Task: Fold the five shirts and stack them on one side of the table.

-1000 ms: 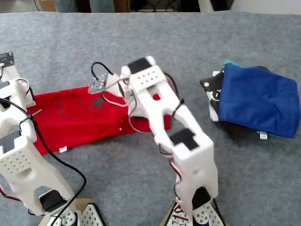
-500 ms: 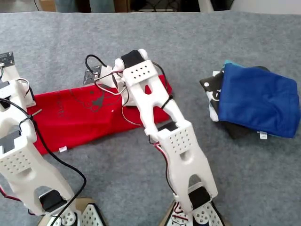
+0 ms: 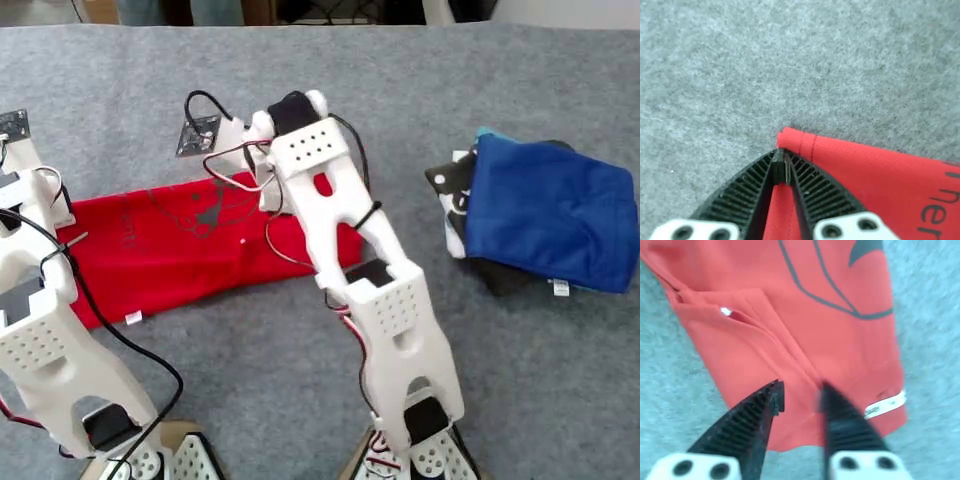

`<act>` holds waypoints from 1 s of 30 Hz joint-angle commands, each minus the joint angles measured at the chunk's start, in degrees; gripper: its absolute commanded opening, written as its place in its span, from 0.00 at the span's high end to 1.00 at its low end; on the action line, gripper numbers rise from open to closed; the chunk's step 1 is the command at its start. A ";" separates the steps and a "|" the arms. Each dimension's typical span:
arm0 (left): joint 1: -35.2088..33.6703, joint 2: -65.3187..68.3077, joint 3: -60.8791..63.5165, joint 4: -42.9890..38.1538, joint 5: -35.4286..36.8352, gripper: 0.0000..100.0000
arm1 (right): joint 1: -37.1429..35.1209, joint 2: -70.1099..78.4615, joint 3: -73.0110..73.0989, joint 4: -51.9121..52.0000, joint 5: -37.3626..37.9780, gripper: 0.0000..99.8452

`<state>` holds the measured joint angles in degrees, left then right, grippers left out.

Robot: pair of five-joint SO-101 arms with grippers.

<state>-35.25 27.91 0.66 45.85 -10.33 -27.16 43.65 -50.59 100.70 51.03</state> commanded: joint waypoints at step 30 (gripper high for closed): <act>-0.57 -0.35 -1.54 0.35 0.53 0.97 | -2.02 6.37 -17.10 -4.66 -18.29 0.98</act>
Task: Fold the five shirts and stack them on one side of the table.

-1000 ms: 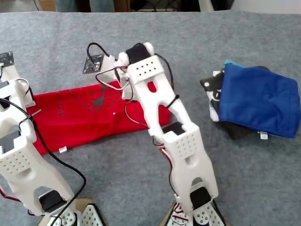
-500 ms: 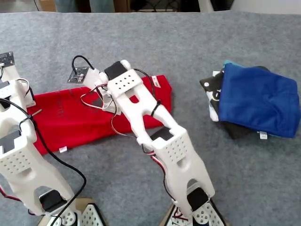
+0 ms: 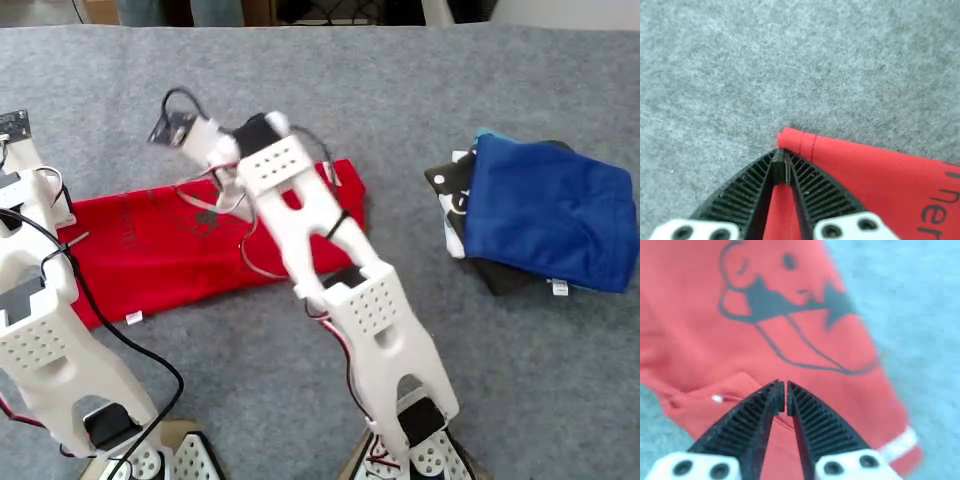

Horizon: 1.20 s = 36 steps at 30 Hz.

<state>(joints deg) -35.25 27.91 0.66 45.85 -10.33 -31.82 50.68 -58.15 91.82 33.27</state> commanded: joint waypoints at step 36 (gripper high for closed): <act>-8.92 -11.34 1.98 26.02 -8.97 0.84 | 8.18 -53.41 45.41 6.24 -6.42 0.98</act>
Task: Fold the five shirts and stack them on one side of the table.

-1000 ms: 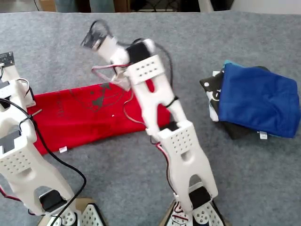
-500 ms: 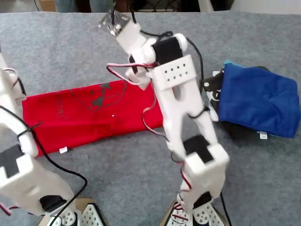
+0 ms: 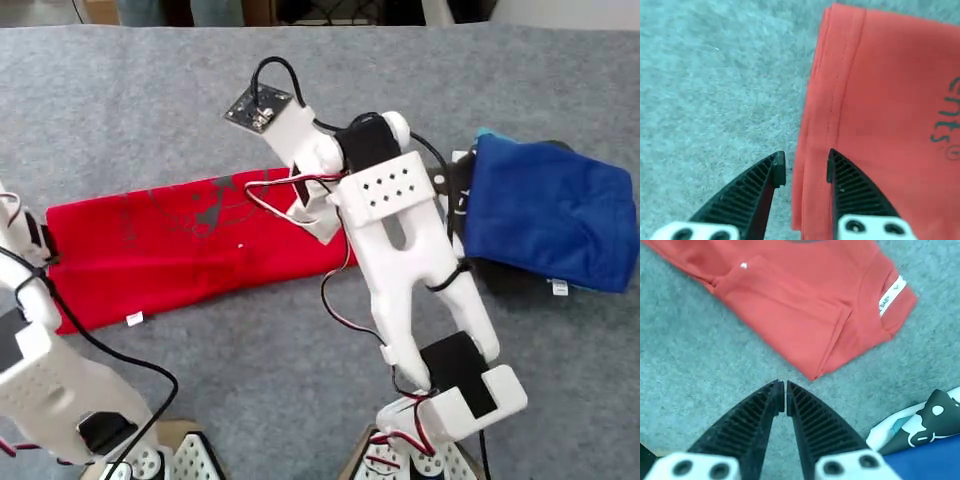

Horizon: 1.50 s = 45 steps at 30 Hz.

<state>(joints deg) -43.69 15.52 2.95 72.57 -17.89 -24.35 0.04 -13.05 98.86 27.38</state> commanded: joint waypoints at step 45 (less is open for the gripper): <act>-1.10 6.15 2.77 -6.51 -1.23 0.78 | 0.44 -2.42 0.31 -0.88 -0.53 0.98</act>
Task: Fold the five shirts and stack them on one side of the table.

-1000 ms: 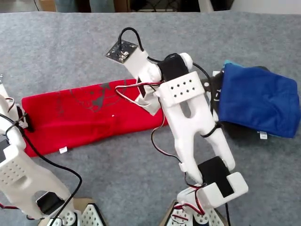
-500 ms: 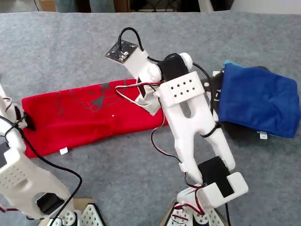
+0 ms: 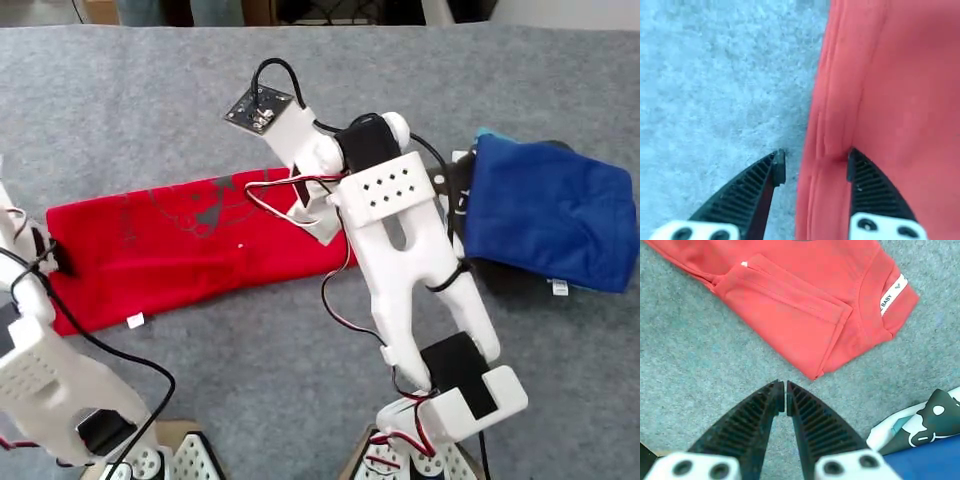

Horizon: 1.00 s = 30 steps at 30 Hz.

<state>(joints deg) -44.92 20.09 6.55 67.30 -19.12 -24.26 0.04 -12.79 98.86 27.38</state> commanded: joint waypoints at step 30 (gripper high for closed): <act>2.42 -2.64 -16.84 14.59 -4.31 0.97 | 1.67 -2.86 -14.11 -1.93 -0.53 0.98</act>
<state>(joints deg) -43.25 24.13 -5.14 78.37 -22.90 -23.82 -0.13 -19.74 97.80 27.38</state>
